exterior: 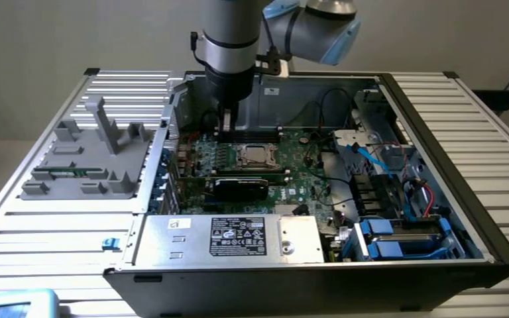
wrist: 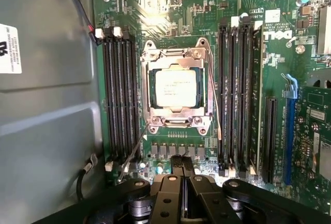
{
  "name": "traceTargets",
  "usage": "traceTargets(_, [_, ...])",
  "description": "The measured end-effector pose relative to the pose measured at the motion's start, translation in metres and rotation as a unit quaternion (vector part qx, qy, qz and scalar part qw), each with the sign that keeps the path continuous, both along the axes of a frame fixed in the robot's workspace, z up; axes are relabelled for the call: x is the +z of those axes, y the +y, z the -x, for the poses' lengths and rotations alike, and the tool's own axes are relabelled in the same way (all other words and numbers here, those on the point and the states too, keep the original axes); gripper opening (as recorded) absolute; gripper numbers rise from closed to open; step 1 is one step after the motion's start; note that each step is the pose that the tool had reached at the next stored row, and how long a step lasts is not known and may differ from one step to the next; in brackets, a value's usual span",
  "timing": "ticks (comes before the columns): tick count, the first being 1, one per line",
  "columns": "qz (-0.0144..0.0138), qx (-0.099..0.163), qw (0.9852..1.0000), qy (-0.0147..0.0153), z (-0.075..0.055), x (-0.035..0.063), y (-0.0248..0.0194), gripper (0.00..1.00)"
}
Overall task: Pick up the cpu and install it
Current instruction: 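Close the cpu cover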
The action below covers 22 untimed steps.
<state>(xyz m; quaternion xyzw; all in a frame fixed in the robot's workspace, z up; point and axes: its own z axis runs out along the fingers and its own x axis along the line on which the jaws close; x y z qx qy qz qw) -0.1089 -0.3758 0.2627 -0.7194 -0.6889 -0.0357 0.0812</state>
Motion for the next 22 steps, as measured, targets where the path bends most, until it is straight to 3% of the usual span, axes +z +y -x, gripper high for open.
traceTargets(5, [-0.0001,0.000,1.0000,-0.0027,0.001,0.0165,0.0000,0.11])
traceTargets(11, [0.0000,0.000,1.0000,-0.0032,0.002,0.0334,0.0012,0.11])
traceTargets(22, [0.0000,0.000,1.0000,-0.0050,0.003,0.0428,0.0177,0.11])
